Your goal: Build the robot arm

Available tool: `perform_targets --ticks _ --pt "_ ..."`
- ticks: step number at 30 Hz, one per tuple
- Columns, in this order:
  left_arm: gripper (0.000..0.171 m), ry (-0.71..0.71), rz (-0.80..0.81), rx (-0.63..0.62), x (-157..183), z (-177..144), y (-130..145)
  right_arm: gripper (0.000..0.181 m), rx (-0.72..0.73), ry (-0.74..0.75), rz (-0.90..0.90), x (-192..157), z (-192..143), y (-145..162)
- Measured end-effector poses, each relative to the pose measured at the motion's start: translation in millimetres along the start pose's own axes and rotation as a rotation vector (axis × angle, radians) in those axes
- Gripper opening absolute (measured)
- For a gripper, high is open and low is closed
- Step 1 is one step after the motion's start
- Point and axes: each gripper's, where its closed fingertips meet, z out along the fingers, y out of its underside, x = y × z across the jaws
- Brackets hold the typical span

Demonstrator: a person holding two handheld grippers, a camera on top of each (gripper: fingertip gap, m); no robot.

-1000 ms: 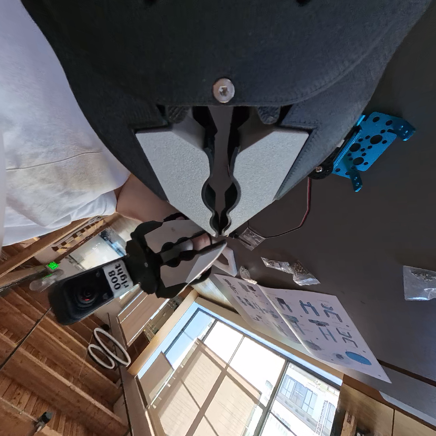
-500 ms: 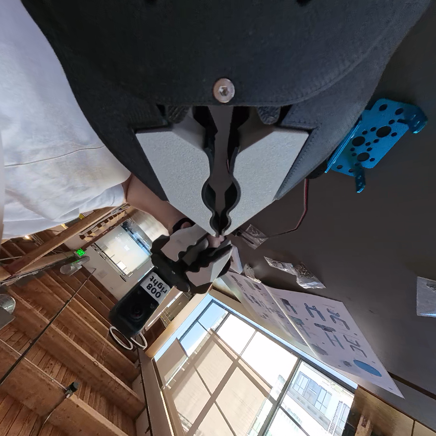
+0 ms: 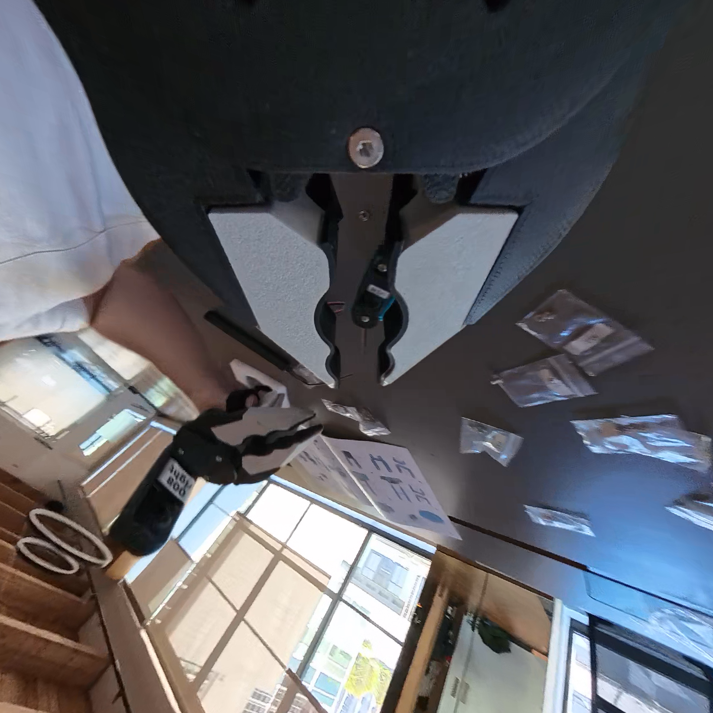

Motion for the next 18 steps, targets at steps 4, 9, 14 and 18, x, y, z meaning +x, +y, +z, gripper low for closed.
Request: perform_targets --ticks 4,9,14,18 --pt "0.026 -0.073 0.080 -0.013 -15 -11 -9 0.012 -0.145 -0.184 -0.006 15 53 5" --pt "0.026 -0.079 0.089 0.010 -16 -19 -12 0.014 -0.309 -0.255 -0.129 34 119 29" --pt "0.025 -0.100 0.088 -0.005 -20 -35 0 0.018 -0.315 -0.355 -0.081 23 146 29" --pt "0.024 -0.136 0.069 -0.024 -32 -49 12 0.020 -0.345 -0.365 -0.078 10 156 32"
